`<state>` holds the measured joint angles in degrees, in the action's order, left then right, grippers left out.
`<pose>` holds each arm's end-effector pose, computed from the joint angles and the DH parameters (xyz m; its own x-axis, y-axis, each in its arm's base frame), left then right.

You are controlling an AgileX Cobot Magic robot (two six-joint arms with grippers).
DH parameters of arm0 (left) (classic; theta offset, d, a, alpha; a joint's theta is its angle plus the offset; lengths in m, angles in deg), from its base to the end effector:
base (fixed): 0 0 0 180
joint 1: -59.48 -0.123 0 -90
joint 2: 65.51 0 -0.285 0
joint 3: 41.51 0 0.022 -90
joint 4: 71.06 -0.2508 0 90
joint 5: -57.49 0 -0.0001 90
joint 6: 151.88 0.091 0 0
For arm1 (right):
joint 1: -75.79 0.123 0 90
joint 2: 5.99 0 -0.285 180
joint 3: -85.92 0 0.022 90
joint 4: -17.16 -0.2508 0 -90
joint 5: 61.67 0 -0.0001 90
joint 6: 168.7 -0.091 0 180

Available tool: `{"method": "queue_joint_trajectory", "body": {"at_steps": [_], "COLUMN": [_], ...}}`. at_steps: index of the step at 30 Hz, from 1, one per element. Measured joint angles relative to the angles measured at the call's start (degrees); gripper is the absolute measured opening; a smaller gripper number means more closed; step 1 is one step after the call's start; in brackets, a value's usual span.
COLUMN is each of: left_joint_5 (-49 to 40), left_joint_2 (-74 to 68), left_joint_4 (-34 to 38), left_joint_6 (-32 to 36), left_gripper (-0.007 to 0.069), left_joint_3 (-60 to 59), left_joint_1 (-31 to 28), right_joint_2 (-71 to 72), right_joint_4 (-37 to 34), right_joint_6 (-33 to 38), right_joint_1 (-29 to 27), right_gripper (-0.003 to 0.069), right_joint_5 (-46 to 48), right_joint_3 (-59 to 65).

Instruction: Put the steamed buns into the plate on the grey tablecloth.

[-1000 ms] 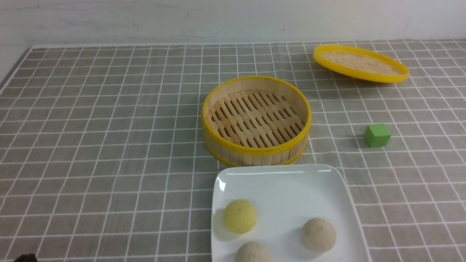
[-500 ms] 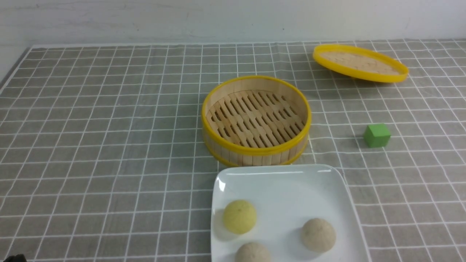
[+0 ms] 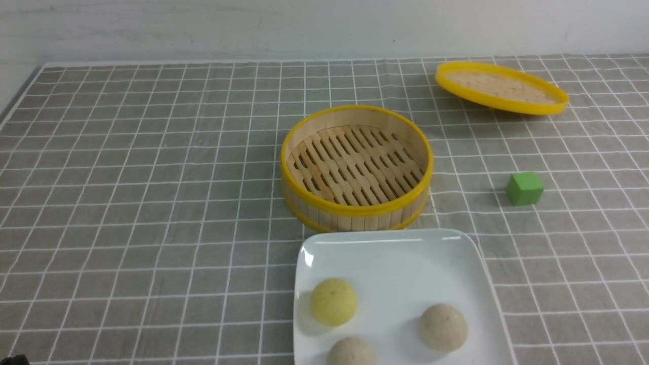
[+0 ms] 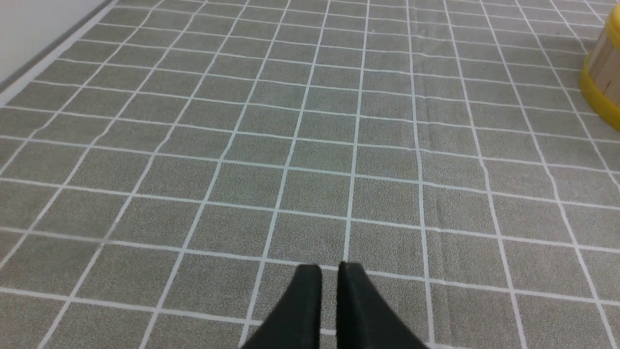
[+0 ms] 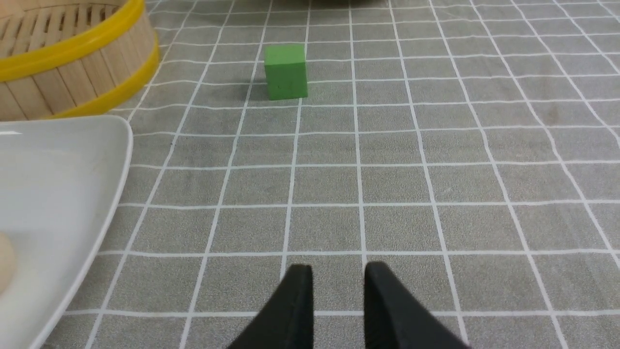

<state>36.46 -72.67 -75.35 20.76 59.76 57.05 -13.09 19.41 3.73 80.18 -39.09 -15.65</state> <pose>0.0527 0.0047 0.1720 -0.2854 -0.0707 -0.9558 -0.0849 0.9952 -0.0482 0.0519 0.0026 0.1714 -0.3142 0.0719 -0.9466 -0.0323 0.9957 0.0863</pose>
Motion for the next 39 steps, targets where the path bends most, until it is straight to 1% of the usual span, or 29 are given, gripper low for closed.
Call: {"method": "queue_joint_trajectory", "body": {"at_steps": [17,39], "left_joint_5": [-0.02,-0.08], "left_joint_2": [0.0,0.0], "left_joint_4": [0.0,0.0], "left_joint_6": [0.0,0.0], "left_gripper": [0.009,0.0096], "left_joint_3": [0.0,0.0], "left_joint_1": [0.0,0.0], "right_joint_2": [0.0,0.0], "right_joint_4": [0.0,0.0], "right_joint_6": [0.0,0.0], "right_joint_1": [0.0,0.0], "right_gripper": [0.0191,0.0221], "right_joint_5": [0.0,0.0], "right_joint_3": [0.0,0.0]}}
